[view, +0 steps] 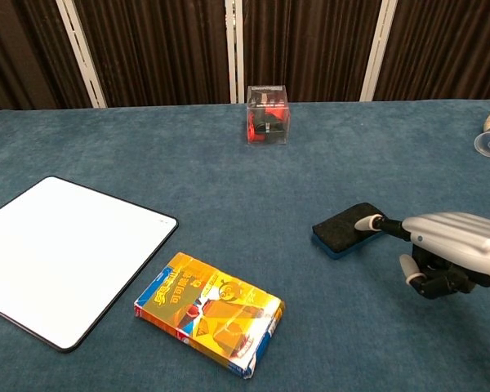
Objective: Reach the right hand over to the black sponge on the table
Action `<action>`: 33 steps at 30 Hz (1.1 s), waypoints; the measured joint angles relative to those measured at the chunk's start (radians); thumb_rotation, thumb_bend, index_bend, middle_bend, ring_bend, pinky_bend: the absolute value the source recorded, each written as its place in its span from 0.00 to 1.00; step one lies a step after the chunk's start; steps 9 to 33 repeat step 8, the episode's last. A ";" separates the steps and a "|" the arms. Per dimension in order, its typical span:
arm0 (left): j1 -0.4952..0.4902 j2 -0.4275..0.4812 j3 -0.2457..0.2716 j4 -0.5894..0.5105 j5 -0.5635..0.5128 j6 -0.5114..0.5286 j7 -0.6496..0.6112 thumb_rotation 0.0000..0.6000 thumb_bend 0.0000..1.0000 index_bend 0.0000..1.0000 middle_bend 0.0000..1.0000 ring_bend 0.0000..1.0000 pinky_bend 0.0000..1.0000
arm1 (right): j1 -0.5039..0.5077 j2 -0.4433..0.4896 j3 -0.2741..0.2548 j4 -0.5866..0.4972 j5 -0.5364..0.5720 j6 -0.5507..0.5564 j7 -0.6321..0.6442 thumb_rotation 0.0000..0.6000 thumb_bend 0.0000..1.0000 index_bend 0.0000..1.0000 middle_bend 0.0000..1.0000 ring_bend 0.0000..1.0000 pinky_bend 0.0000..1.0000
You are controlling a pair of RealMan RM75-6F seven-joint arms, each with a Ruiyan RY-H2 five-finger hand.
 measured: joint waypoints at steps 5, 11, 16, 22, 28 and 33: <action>0.000 0.000 0.000 0.000 0.001 0.000 -0.001 1.00 0.06 0.00 0.00 0.00 0.00 | 0.004 -0.004 -0.006 0.000 0.007 0.003 -0.004 1.00 0.78 0.01 1.00 1.00 0.85; 0.000 0.001 0.000 0.000 0.001 0.000 -0.001 1.00 0.06 0.00 0.00 0.00 0.00 | 0.005 -0.004 -0.008 0.000 0.009 0.005 -0.004 1.00 0.78 0.01 1.00 1.00 0.85; 0.000 0.001 0.000 0.000 0.001 0.000 -0.001 1.00 0.06 0.00 0.00 0.00 0.00 | 0.005 -0.004 -0.008 0.000 0.009 0.005 -0.004 1.00 0.78 0.01 1.00 1.00 0.85; 0.000 0.001 0.000 0.000 0.001 0.000 -0.001 1.00 0.06 0.00 0.00 0.00 0.00 | 0.005 -0.004 -0.008 0.000 0.009 0.005 -0.004 1.00 0.78 0.01 1.00 1.00 0.85; 0.000 0.001 0.000 0.000 0.001 0.000 -0.001 1.00 0.06 0.00 0.00 0.00 0.00 | 0.005 -0.004 -0.008 0.000 0.009 0.005 -0.004 1.00 0.78 0.01 1.00 1.00 0.85; 0.000 0.001 0.000 0.000 0.001 0.000 -0.001 1.00 0.06 0.00 0.00 0.00 0.00 | 0.005 -0.004 -0.008 0.000 0.009 0.005 -0.004 1.00 0.78 0.01 1.00 1.00 0.85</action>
